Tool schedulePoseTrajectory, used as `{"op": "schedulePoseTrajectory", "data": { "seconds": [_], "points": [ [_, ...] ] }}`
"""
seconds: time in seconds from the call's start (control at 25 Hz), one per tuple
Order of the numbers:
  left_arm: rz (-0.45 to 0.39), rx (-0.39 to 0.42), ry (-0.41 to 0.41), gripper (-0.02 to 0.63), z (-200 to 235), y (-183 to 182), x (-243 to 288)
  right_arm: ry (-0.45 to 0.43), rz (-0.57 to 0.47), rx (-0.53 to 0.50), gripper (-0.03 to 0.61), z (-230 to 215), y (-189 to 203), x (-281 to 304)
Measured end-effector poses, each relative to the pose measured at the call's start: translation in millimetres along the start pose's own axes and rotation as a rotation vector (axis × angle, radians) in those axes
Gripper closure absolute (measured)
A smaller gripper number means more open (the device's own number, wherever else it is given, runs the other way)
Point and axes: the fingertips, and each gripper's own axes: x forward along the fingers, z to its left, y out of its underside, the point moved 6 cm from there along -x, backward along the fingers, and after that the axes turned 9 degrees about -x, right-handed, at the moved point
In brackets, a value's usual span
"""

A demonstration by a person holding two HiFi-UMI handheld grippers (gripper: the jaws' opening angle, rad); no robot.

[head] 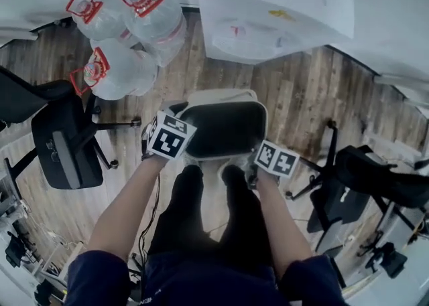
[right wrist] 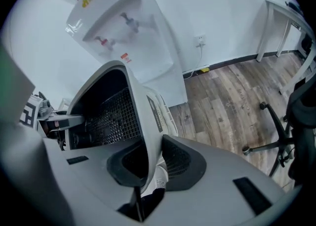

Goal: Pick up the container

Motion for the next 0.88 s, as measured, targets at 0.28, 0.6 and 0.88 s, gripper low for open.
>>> {"op": "schedulePoseTrajectory", "data": {
  "seconds": [0.28,0.6,0.88],
  "points": [
    [-0.062,-0.014,-0.032,0.517,-30,-16,-102,-0.022,-0.034,-0.041,0.503,37,-5,-92],
    [-0.132,-0.037,-0.045,0.514,-67,-20,-196,-0.03,-0.093,-0.107,0.502,64,-14,-185],
    [-0.169,0.007,-0.072,0.517,-85,-27,-250,-0.045,-0.134,-0.124,0.495,85,-10,-234]
  ]
}}
